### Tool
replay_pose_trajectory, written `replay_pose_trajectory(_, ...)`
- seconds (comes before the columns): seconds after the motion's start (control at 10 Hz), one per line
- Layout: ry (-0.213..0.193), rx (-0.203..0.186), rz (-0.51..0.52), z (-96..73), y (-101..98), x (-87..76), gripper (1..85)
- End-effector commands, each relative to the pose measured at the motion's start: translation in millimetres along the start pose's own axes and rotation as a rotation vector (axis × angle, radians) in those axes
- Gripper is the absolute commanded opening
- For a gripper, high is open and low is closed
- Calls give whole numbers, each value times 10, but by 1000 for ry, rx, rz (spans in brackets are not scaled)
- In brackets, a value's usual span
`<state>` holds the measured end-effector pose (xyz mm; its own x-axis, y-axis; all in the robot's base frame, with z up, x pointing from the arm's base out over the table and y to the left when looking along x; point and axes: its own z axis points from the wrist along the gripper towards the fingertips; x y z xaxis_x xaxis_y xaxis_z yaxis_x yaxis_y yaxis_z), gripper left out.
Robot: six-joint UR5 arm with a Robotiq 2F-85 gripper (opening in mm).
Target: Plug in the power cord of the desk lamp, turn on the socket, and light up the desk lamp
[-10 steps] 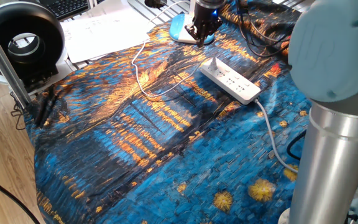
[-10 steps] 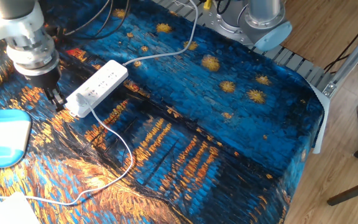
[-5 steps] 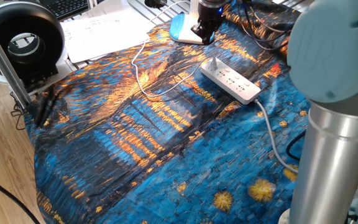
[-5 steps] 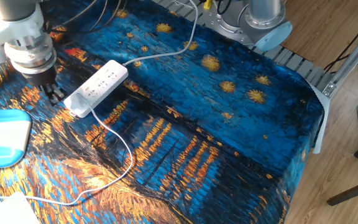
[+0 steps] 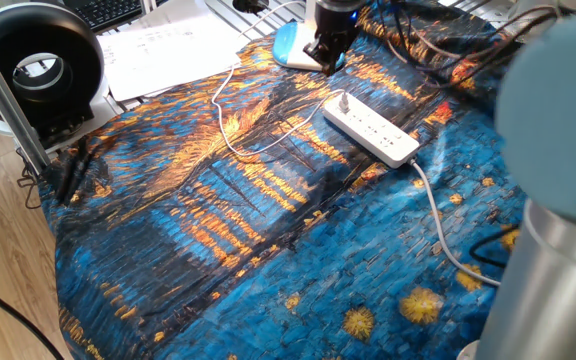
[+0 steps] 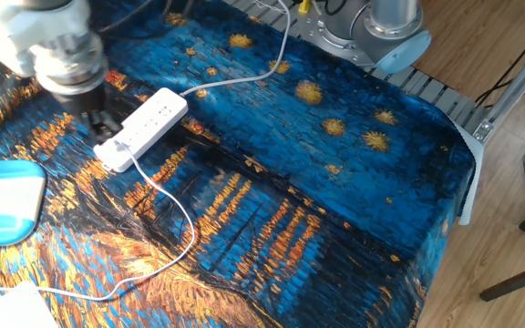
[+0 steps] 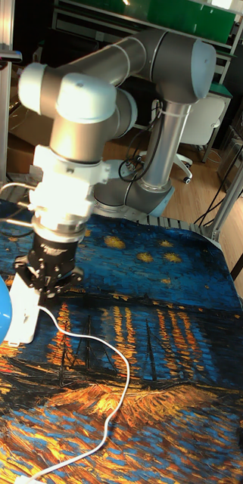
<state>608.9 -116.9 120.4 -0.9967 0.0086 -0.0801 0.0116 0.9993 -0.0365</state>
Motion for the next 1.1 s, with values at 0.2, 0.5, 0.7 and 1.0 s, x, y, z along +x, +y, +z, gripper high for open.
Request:
replay_pose_trajectory(0.2, -19, 14, -25, -12, 57, -138, 13)
replay_pose_trajectory(0.5, -13, -6, -80, 73, 13, -271, 13)
replay_pose_trajectory(0.7, 11, 15, -71, 73, -43, -212, 13)
replay_pose_trajectory(1.0, 7, 12, -29, 59, 223, -78, 13)
